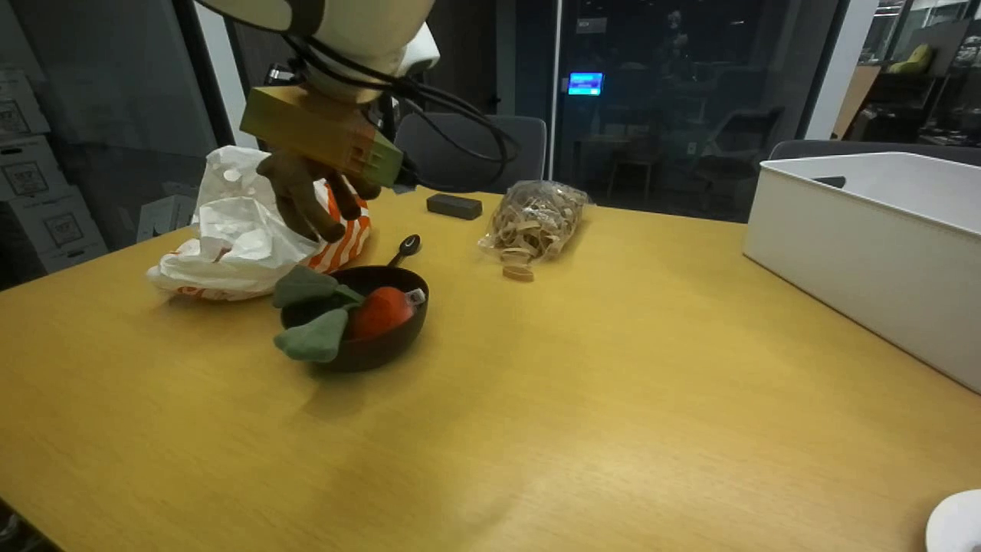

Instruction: Put the plush toy onto the pan

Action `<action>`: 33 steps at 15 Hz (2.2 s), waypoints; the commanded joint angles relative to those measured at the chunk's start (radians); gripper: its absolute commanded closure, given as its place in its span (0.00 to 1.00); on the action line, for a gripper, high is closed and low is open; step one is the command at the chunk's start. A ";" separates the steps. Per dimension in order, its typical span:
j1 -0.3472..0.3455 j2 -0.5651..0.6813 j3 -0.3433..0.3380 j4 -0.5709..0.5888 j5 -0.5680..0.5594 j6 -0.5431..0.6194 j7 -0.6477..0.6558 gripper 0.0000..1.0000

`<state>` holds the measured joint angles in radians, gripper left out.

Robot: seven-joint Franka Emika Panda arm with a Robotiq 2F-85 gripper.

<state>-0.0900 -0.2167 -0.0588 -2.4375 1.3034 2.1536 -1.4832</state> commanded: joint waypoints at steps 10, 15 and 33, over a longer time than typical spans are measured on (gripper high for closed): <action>-0.041 -0.114 -0.028 -0.162 0.253 0.281 0.062 0.94; -0.053 -0.148 -0.020 -0.194 0.295 0.328 0.061 0.93; -0.001 -0.085 0.047 -0.300 -0.038 0.469 0.452 0.60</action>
<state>-0.1124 -0.2767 -0.0134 -2.7253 1.2946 2.5820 -1.0893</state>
